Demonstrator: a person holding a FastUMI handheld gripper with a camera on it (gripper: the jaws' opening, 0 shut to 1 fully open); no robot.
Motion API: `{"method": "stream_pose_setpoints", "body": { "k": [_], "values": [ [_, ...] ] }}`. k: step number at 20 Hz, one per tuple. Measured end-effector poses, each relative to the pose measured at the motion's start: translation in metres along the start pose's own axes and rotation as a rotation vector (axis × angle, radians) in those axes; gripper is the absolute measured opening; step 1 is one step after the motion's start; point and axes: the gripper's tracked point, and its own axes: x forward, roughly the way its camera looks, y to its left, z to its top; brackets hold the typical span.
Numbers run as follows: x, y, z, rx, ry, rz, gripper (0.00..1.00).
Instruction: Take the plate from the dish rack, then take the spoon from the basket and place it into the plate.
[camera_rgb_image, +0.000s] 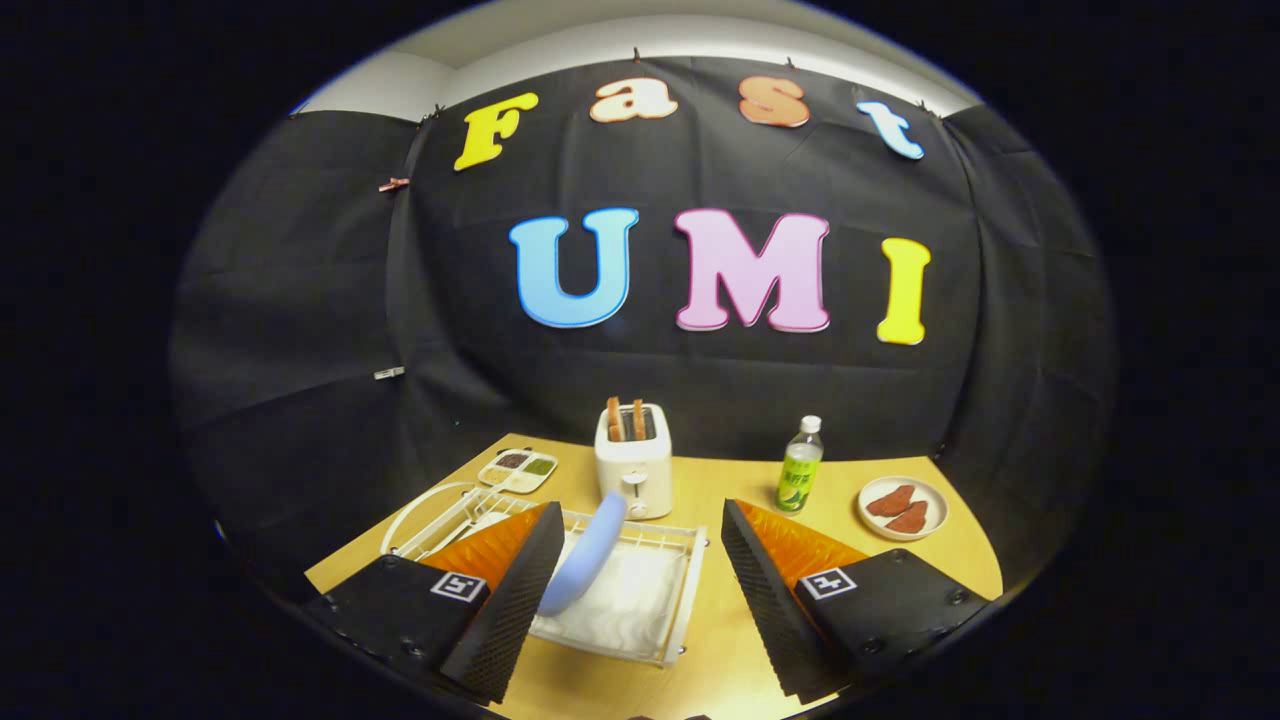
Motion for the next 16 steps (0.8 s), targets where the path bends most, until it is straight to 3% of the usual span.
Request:
{"method": "stream_pose_setpoints", "body": {
  "k": [10, 14, 16],
  "values": [
    [0.100, 0.021, -0.080, -0.037, 0.342, -0.036, 0.98],
    [0.123, 0.022, -0.103, 0.030, 0.436, -0.078, 0.86],
    [0.131, 0.019, -0.111, 0.060, 0.461, -0.113, 0.71]
  ]
}}
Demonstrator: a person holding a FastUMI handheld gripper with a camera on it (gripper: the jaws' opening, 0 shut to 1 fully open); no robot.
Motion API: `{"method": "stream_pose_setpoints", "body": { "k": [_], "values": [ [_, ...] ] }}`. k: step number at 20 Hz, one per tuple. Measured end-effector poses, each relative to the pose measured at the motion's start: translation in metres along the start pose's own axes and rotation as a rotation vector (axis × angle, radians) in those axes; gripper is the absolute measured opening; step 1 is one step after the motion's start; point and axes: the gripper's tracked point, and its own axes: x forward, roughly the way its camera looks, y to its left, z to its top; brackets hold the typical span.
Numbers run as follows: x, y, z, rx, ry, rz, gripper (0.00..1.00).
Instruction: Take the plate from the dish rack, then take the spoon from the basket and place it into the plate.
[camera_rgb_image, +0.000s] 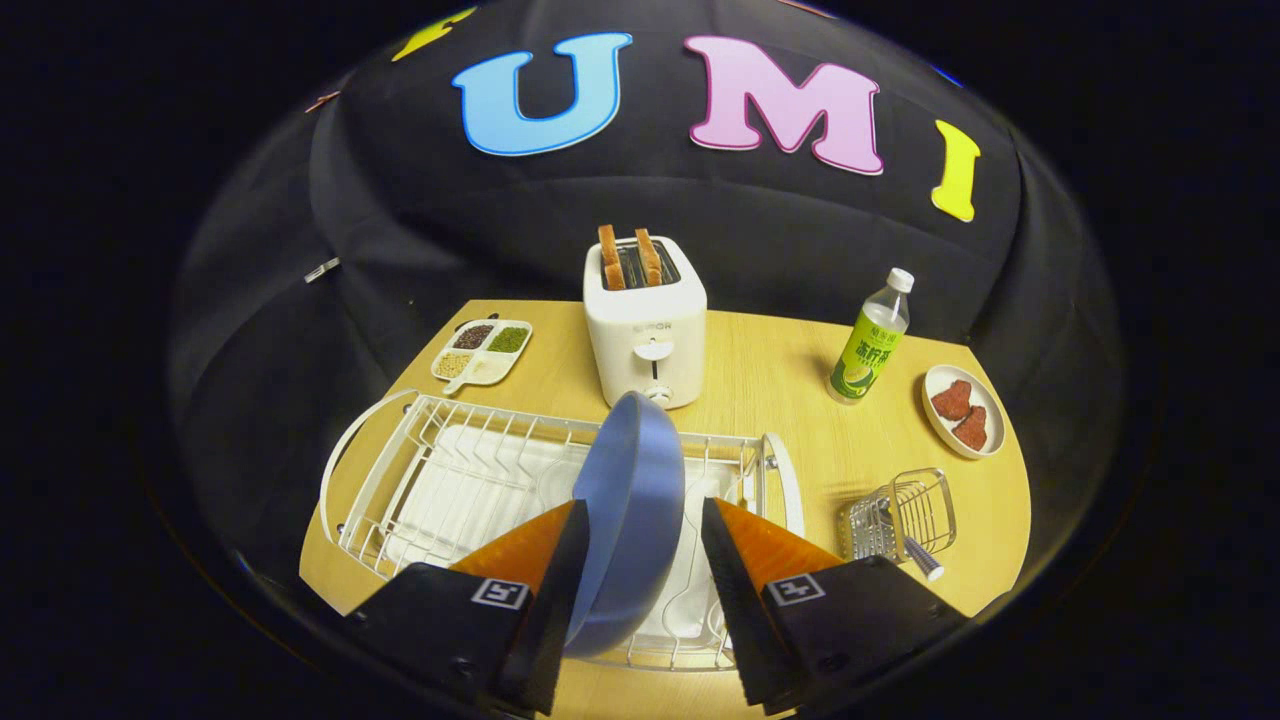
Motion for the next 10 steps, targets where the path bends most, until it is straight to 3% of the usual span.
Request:
{"method": "stream_pose_setpoints", "body": {
  "k": [2, 3, 10],
  "values": [
    [0.007, 0.003, -0.004, 0.041, 0.035, -0.008, 0.58],
    [0.009, 0.003, -0.008, 0.062, 0.057, -0.019, 0.46],
    [0.000, 0.000, 0.006, 0.102, 0.024, -0.087, 0.33]
  ]
}}
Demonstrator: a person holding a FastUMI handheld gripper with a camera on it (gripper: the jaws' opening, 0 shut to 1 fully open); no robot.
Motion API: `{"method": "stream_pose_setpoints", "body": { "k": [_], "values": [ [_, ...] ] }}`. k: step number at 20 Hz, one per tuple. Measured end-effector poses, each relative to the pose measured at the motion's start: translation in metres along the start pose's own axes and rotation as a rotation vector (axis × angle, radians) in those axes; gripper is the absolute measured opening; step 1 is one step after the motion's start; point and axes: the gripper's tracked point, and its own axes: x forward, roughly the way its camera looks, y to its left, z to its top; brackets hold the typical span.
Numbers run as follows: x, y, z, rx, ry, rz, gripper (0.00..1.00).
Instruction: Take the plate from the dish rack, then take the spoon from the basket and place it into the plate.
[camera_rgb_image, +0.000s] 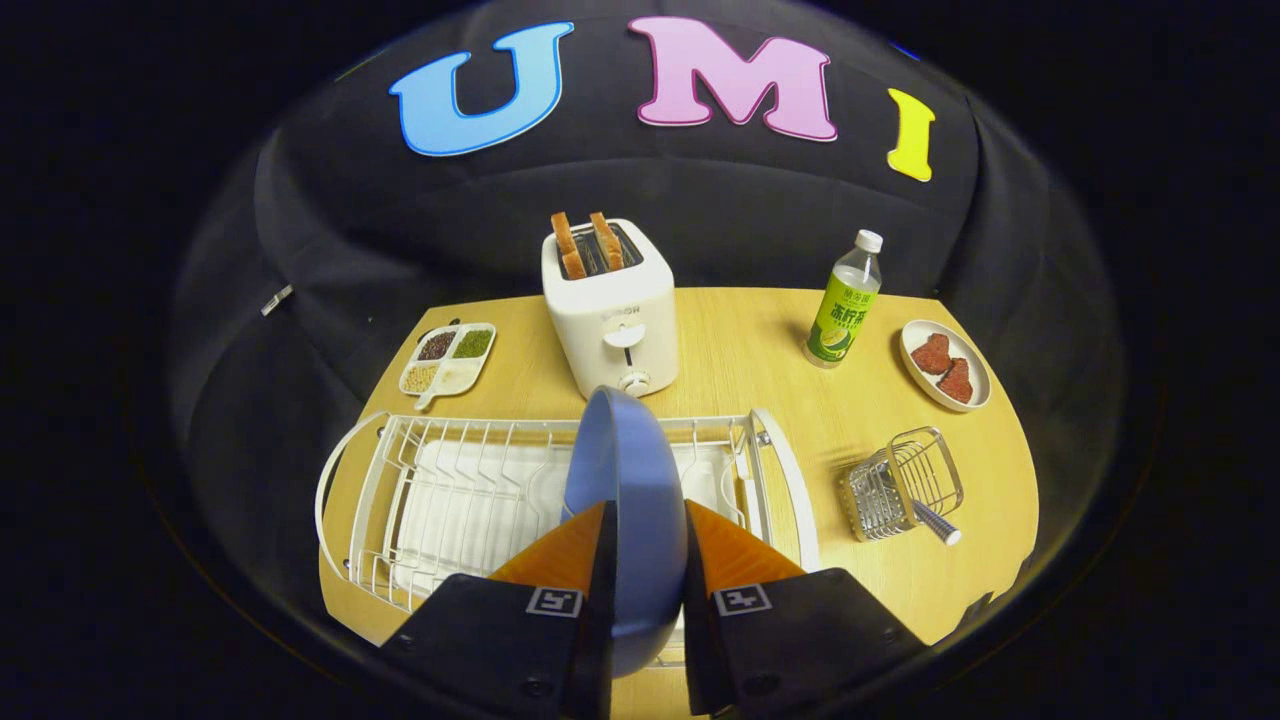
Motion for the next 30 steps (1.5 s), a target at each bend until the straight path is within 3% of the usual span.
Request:
{"method": "stream_pose_setpoints", "body": {
  "k": [11, 15, 22, 30],
  "values": [
    [-0.009, -0.010, 0.025, -0.031, -0.068, -0.095, 0.32],
    [-0.011, -0.027, 0.028, -0.058, -0.080, -0.111, 0.27],
    [-0.032, -0.051, 0.022, 0.031, -0.075, -0.030, 0.26],
    [-0.124, -0.118, 0.024, 0.126, -0.112, 0.098, 0.26]
  ]
}}
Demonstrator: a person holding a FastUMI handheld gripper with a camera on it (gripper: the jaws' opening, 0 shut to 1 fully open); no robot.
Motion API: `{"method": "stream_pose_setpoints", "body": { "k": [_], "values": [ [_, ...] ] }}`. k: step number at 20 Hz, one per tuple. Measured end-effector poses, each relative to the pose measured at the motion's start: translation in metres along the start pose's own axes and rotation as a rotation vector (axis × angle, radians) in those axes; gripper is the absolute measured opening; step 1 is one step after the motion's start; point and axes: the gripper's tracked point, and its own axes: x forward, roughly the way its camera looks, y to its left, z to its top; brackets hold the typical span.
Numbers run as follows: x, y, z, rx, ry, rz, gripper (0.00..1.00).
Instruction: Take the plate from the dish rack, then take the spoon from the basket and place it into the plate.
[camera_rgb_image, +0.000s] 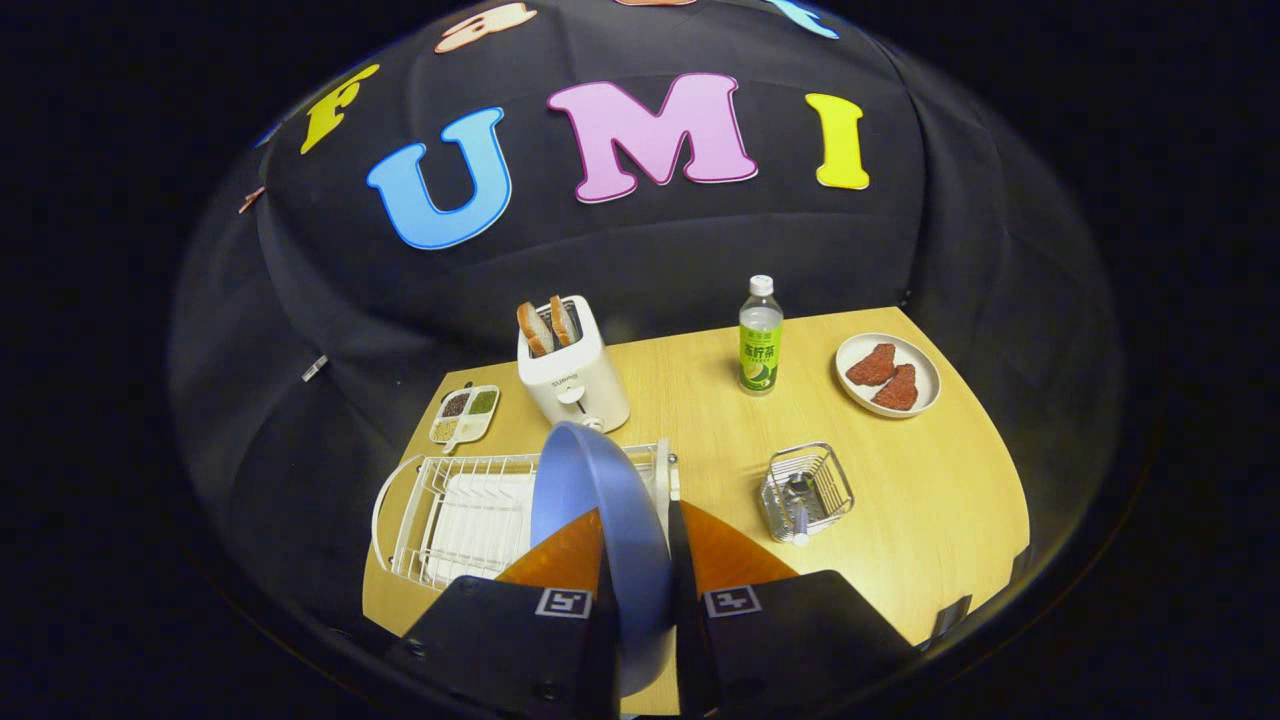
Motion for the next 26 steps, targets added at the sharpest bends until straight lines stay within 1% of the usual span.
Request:
{"method": "stream_pose_setpoints", "body": {
  "k": [3, 5, 7, 10, 14, 19, 23, 26],
  "values": [
    [-0.034, -0.031, -0.010, 0.045, 0.015, 0.026, 0.26],
    [-0.052, -0.044, -0.022, 0.078, 0.039, 0.071, 0.26],
    [-0.062, -0.062, -0.039, 0.107, 0.060, 0.099, 0.26],
    [-0.065, -0.095, -0.073, 0.174, 0.135, 0.112, 0.26],
    [-0.052, -0.137, -0.110, 0.230, 0.222, 0.123, 0.26],
    [-0.002, -0.176, -0.143, 0.228, 0.294, 0.145, 0.26],
    [0.034, -0.191, -0.152, 0.182, 0.304, 0.195, 0.26],
    [0.053, -0.197, -0.156, 0.178, 0.315, 0.217, 0.27]
  ]
}}
